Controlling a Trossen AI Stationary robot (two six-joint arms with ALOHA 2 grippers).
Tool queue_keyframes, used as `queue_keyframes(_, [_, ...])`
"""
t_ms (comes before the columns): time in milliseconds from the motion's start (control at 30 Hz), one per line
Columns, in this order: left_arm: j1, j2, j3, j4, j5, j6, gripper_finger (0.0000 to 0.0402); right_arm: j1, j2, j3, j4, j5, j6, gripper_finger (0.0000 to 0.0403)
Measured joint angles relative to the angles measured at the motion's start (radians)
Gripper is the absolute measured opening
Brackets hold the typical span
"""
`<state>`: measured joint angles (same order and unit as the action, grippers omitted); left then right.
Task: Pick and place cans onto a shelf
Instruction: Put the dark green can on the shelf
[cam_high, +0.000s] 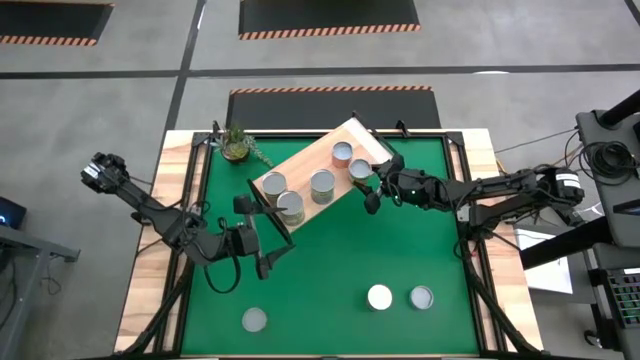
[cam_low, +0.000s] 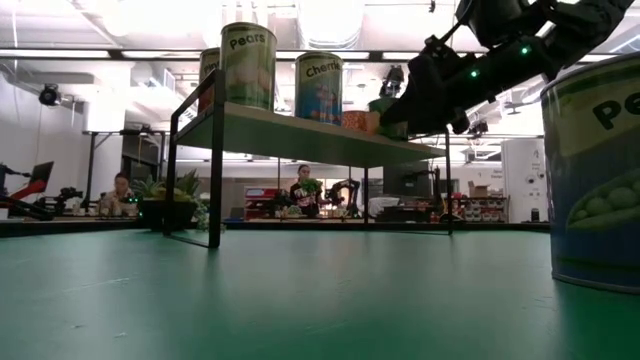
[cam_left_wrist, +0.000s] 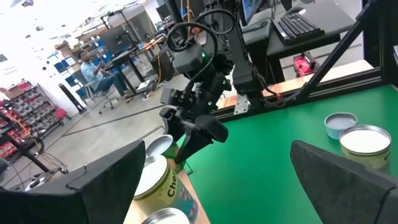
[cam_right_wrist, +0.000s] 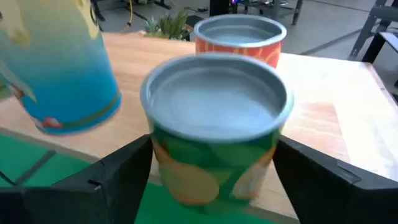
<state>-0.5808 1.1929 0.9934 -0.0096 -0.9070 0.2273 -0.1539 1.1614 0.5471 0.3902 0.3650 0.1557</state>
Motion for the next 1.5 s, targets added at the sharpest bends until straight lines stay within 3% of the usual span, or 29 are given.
queue_keyframes(300, [0.000, 0.000, 0.001, 0.006, 0.000, 0.011, 0.0382, 0.001, -0.047, 0.004, -0.017, -0.006, 0.031, 0.0322])
queue_keyframes(733, [0.000, 0.000, 0.001, 0.006, 0.000, 0.009, 0.0382, 0.001, -0.277, 0.004, -0.268, -0.103, 0.081, 0.0291])
queue_keyframes(900, [0.000, 0.000, 0.001, 0.006, 0.000, 0.009, 0.0382, 0.001, -0.275, 0.003, -0.393, -0.077, 0.095, 0.0214])
queue_keyframes(1233, [0.000, 0.000, 0.001, 0.001, 0.001, 0.010, 0.0382, 0.001, -0.146, 0.003, -0.202, -0.076, 0.050, 0.0043])
queue_keyframes(1333, [0.000, 0.000, 0.001, 0.001, 0.001, 0.011, 0.0382, 0.001, -0.122, 0.003, -0.152, -0.076, 0.023, 0.0015])
queue_keyframes(1500, [0.000, 0.000, 0.001, 0.000, 0.001, 0.011, 0.0382, -0.002, -0.099, 0.003, -0.117, -0.076, 0.007, 0.0009])
